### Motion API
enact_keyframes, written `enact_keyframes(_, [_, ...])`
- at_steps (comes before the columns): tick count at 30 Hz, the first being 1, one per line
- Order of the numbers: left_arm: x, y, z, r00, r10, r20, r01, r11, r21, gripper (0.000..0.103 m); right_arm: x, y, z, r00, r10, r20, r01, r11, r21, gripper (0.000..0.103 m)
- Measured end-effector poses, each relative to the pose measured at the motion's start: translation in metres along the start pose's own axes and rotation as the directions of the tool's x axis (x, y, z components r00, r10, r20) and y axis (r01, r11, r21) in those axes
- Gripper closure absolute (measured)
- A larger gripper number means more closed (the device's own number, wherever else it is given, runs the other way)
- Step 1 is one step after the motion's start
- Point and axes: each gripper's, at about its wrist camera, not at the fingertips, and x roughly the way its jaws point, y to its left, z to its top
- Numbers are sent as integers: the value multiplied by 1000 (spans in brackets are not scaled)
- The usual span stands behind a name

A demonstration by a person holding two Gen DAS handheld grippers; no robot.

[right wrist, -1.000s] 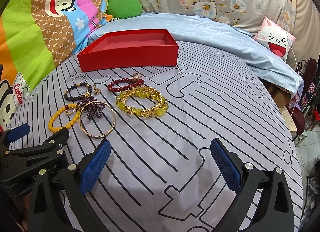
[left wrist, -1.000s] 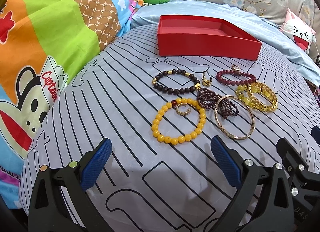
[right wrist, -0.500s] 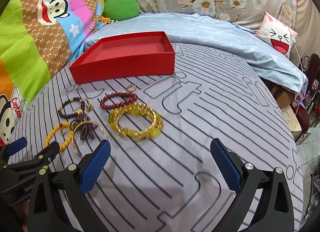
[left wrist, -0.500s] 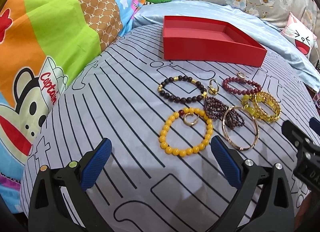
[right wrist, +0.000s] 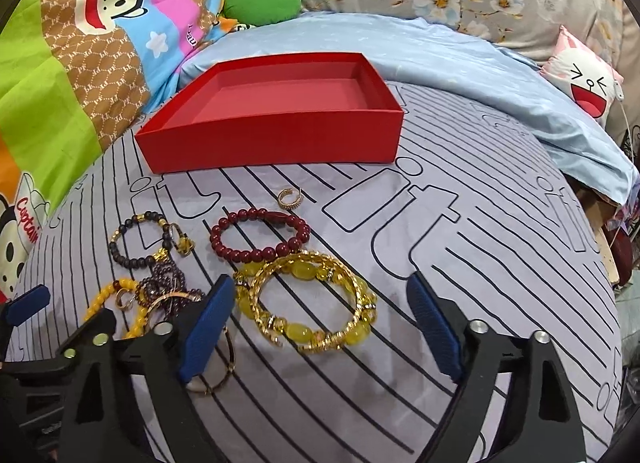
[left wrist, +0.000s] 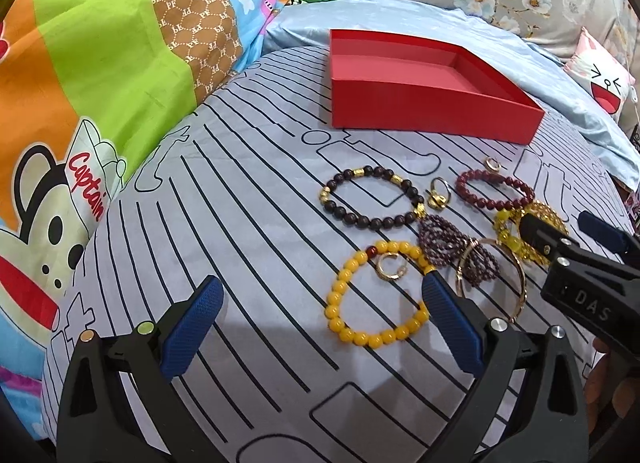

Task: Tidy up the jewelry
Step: 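Grasp the gold bangle with the right tool while the left tool grasps the thin gold bangle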

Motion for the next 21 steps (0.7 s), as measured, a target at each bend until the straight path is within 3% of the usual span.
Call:
enact_keyframes(6, [5, 0, 1, 1000, -5, -15, 5, 1000, -3, 8, 4, 1, -3, 1000, 0, -5, 0, 1000, -13, 45])
enact_keyframes(21, [-6, -29, -9, 993, -112, -36, 114, 992, 52, 8, -26, -22, -11, 1000, -19, 24, 19, 1000, 24, 46])
